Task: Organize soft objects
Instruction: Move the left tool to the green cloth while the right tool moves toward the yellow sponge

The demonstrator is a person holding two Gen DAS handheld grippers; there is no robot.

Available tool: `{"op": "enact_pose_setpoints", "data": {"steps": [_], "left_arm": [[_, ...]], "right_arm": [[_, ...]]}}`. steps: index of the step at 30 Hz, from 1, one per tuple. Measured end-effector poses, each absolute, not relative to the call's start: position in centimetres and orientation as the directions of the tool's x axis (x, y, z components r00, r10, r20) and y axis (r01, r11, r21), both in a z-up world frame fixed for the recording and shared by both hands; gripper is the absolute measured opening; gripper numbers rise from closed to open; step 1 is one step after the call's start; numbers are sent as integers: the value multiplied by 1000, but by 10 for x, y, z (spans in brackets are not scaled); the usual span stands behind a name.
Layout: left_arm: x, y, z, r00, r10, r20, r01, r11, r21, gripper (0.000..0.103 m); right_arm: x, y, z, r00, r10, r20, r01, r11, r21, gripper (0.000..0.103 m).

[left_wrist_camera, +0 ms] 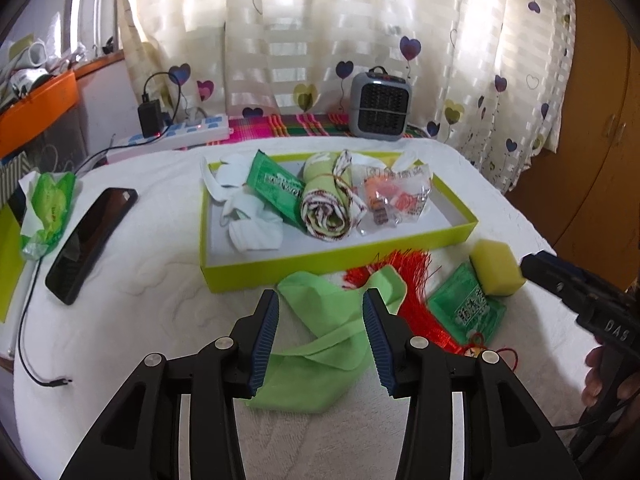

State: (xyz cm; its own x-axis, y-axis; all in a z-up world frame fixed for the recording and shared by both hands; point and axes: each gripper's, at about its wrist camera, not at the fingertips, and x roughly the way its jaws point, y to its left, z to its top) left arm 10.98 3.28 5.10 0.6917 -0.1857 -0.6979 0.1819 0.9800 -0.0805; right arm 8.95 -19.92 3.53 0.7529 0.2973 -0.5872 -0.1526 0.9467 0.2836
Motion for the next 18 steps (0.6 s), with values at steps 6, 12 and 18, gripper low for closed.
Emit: {"op": "enact_pose_setpoints", "data": {"steps": [6, 12, 18], "left_arm": [[109, 33, 42, 683, -167, -712, 174, 983, -63, 43], [111, 31, 36, 670, -159, -725, 172, 983, -56, 43], [112, 29, 27, 646, -163, -745, 184, 981, -55, 43]], "right_arm": [[85, -221, 31, 756, 255, -603, -105, 956, 273, 62], [86, -242, 25, 752, 215, -623, -56, 963, 264, 65], [89, -250, 19, 741, 215, -636, -52, 963, 265, 65]]}}
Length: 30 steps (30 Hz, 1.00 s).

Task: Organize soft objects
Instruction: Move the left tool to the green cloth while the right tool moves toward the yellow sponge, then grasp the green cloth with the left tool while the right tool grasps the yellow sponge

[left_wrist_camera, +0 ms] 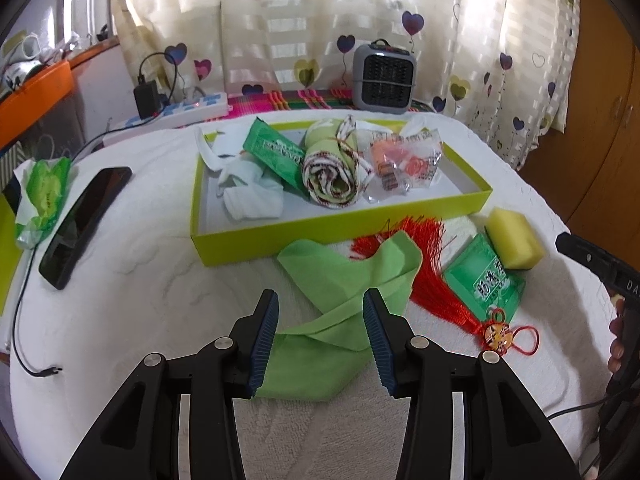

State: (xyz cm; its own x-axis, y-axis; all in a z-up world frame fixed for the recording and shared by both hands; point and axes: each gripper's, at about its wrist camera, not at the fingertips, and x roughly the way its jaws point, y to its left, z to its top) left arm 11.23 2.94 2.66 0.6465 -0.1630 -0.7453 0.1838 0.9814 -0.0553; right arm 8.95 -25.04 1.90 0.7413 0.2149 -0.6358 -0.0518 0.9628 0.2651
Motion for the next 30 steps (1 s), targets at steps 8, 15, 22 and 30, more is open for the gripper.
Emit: {"op": "enact_pose_setpoints", "data": {"steps": [8, 15, 22, 30], "left_arm": [[114, 37, 14, 613, -189, -767, 174, 980, -102, 44], [113, 40, 9, 598, -202, -776, 171, 978, -122, 50], [114, 34, 8, 582, -219, -783, 196, 972, -127, 54], [118, 18, 4, 569, -204, -797, 229, 970, -85, 55]], "right_arm": [[101, -243, 18, 723, 264, -639, -101, 954, 281, 66], [112, -229, 17, 708, 291, -644, -141, 951, 275, 69], [124, -222, 13, 699, 275, -660, -136, 957, 255, 70], [132, -218, 7, 679, 238, -694, -120, 969, 215, 70]]}}
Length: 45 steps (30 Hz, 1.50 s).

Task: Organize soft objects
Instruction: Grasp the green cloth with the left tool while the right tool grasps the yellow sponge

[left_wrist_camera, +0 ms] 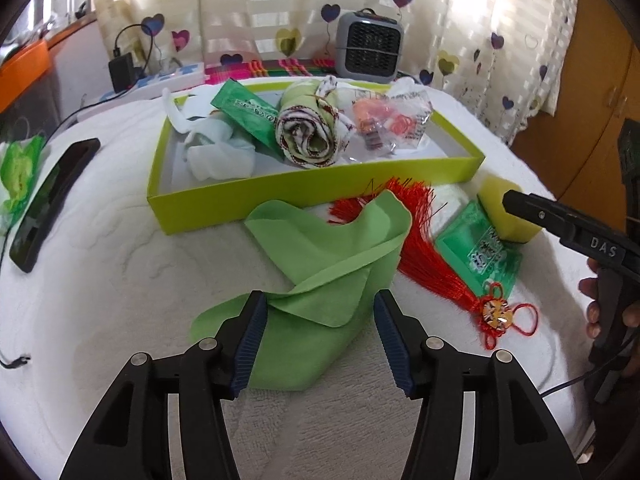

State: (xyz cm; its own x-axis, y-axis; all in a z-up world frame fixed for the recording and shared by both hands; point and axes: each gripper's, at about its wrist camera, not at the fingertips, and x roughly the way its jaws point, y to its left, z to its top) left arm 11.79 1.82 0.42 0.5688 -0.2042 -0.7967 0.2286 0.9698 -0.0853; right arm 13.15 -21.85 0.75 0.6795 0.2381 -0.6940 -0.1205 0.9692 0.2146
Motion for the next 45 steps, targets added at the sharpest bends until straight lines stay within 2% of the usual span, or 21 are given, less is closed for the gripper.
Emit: {"op": "enact_pose_setpoints", "data": {"steps": [11, 25, 28, 34, 36, 39, 45], "left_arm": [[129, 13, 1, 573, -149, -806, 217, 976, -27, 55], [131, 21, 2, 576, -184, -797, 193, 977, -86, 52], [131, 23, 2, 578, -181, -796, 189, 978, -86, 47], [132, 25, 3, 582, -181, -793, 179, 979, -92, 29], [132, 26, 3, 584, -188, -790, 180, 979, -100, 16], [131, 26, 3, 582, -195, -790, 181, 978, -108, 14], [131, 26, 3, 584, -198, -787, 179, 977, -114, 11]], "right_arm": [[136, -219, 2, 664, 225, -713, -103, 972, 210, 70], [138, -222, -5, 647, 219, -731, -83, 972, 218, 70], [137, -223, -5, 650, 219, -727, -84, 972, 218, 70], [137, -222, -5, 649, 227, -726, -94, 971, 220, 66], [136, -221, -5, 649, 233, -724, -100, 970, 222, 61], [135, -218, -5, 646, 245, -723, -118, 968, 223, 54], [135, -217, -5, 649, 248, -720, -122, 967, 223, 52]]}}
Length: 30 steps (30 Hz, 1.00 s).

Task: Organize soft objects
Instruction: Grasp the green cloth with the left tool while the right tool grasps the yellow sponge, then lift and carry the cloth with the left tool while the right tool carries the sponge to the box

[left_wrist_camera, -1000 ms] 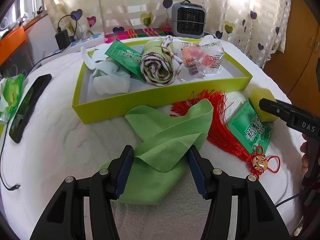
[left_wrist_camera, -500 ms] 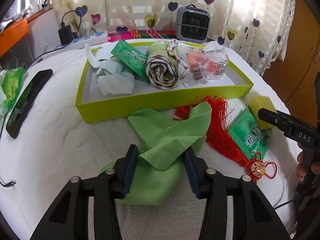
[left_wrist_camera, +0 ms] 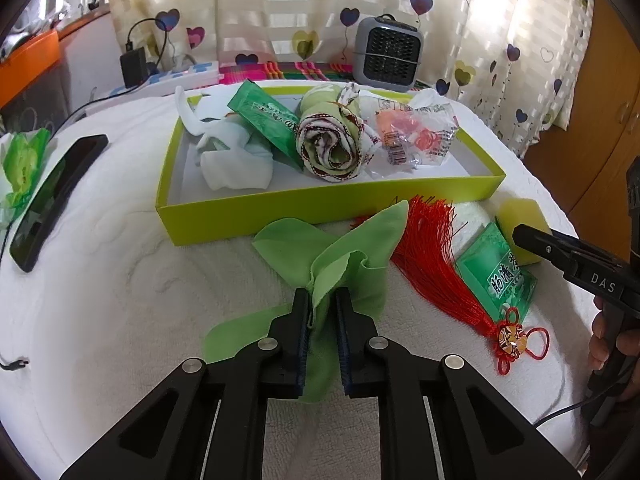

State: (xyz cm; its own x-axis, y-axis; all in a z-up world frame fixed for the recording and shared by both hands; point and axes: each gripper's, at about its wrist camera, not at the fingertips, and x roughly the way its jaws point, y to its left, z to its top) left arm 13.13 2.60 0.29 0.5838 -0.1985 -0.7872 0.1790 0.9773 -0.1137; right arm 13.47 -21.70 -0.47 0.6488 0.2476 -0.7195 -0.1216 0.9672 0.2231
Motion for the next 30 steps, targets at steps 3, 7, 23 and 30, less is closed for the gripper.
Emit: {"op": "enact_pose_setpoints", "data": {"steps": [3, 7, 23, 30], "left_arm": [[131, 26, 4, 586, -201, -785, 178, 977, -117, 10], [130, 27, 5, 589, -202, -782, 178, 977, -118, 9], [123, 33, 16, 619, -209, -757, 171, 977, -130, 6], [118, 34, 27, 643, -209, -737, 171, 977, -128, 6]], "right_arm": [[134, -217, -4, 653, 248, -716, -123, 967, 223, 51], [132, -218, -3, 658, 249, -710, -122, 967, 225, 50], [124, -220, 5, 686, 240, -687, -118, 968, 221, 49], [119, -221, 10, 700, 239, -673, -119, 968, 220, 49]]}}
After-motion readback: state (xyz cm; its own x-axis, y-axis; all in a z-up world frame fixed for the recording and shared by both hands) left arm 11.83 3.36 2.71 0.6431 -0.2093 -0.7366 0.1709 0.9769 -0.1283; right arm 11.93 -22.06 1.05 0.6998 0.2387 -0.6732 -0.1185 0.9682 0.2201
